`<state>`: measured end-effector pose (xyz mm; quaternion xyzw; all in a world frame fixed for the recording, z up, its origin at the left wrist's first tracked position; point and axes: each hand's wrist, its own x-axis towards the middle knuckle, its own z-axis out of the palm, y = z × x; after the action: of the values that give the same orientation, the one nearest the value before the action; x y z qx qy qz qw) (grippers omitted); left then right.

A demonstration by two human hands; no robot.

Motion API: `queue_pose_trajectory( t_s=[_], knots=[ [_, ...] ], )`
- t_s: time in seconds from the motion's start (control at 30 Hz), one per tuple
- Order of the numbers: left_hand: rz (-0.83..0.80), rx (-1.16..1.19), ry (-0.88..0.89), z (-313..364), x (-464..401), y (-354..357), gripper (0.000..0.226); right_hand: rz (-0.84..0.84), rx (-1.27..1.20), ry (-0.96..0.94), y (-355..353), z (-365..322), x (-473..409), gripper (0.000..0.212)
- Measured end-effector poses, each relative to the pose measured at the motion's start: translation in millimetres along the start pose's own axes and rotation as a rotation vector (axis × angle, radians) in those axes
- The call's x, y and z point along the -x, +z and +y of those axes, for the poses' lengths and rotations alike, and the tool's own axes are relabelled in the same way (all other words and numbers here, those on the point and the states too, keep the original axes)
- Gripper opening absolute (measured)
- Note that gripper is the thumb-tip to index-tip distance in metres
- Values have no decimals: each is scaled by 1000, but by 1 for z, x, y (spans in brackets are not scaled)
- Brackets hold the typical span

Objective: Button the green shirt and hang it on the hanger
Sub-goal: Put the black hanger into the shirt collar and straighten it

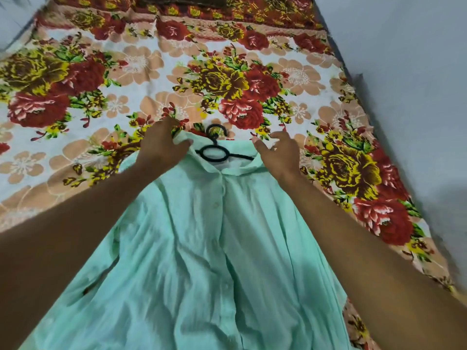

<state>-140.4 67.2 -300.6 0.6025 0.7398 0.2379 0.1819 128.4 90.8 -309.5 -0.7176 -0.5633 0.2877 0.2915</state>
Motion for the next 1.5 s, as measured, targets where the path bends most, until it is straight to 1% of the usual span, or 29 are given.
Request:
queue_pose_trajectory(
  t_s=[0.03, 0.1, 0.17, 0.2, 0.23, 0.27, 0.3, 0.33, 0.4, 0.43, 0.5, 0.57, 0.67, 0.73, 0.77, 0.8, 0.83, 0.9, 0.97, 1.0, 1.03, 1.1, 1.13, 1.2, 1.23, 1.3, 1.37, 1.43, 1.5],
  knots=[
    [38, -25, 120, 3, 11, 6, 49, -20, -90, 43, -2, 5, 5, 55],
    [54, 15, 328, 15, 32, 22, 35, -69, -62, 57, -6, 17, 10, 52],
    [-42, 65, 436, 34, 48, 40, 35, -87, 25, 107, -6, 29, 11, 56],
    [-92, 64, 463, 44, 53, 51, 39, -86, 1, 169, -6, 31, 10, 54],
    [-129, 56, 472, 54, 56, 60, 45, -87, -66, 240, -4, 32, 9, 46],
    [-151, 56, 459, 62, 57, 69, 50, -94, -175, 305, -3, 31, 7, 34],
    [-173, 62, 422, 70, 57, 78, 55, -114, -308, 372, -4, 28, 6, 20],
    [-189, 70, 373, 75, 57, 84, 60, -140, -441, 433, -3, 24, 7, 13],
    [-190, 91, 280, 83, 56, 94, 61, -197, -687, 503, -3, 20, 4, 18],
    [-165, 94, 254, 85, 56, 97, 53, -231, -814, 510, -3, 18, 5, 20],
    [-42, 99, 235, 86, 55, 100, 26, -277, -1061, 508, -5, 19, 7, 20],
    [72, 102, 186, 83, 54, 98, 9, -254, -1228, 522, -6, 22, 10, 24],
    [106, 111, 164, 78, 59, 100, 15, -239, -1374, 568, -1, 31, 17, 31],
    [31, 225, 219, 78, 66, 105, 24, -285, -1469, 562, 6, 31, 25, 32],
    [-22, 282, 239, 79, 69, 105, 33, -310, -1463, 558, 9, 31, 28, 36],
    [-60, 327, 249, 78, 70, 107, 41, -331, -1371, 554, 11, 31, 30, 38],
    [-83, 354, 257, 77, 70, 107, 48, -340, -1195, 533, 12, 29, 31, 37],
    [-141, 373, 291, 74, 71, 107, 55, -287, -689, 445, 10, 26, 33, 29],
    [-220, 353, 367, 69, 73, 102, 59, -144, -172, 288, 6, 28, 34, 33],
    [-211, 320, 424, 64, 74, 98, 56, -65, 24, 171, 4, 27, 34, 36],
    [-154, 285, 478, 59, 74, 92, 50, 23, 135, 59, 2, 27, 34, 36],
    [47, 245, 499, 43, 66, 75, 35, 142, 104, -58, -1, 20, 28, 29],
    [153, 228, 454, 32, 58, 64, 29, 150, 50, -82, 0, 18, 22, 25],
    [302, 161, 264, 7, 34, 42, 26, 80, 25, -115, 4, 16, 9, 23],
    [309, 109, 134, -5, 21, 32, 30, 32, 52, -144, 7, 14, 4, 24],
    [176, -2, -113, -21, 0, 19, 46, -53, 163, -225, 15, 10, -5, 30],
    [-28, -31, -222, -32, -8, 15, 61, -169, 315, -265, 25, 5, -12, 42],
    [-170, -58, -172, -39, -7, 16, 71, -320, 406, -164, 34, -1, -20, 62],
    [-224, -125, -81, -46, -8, 15, 77, -382, 404, -70, 39, -4, -30, 72]
  ],
)
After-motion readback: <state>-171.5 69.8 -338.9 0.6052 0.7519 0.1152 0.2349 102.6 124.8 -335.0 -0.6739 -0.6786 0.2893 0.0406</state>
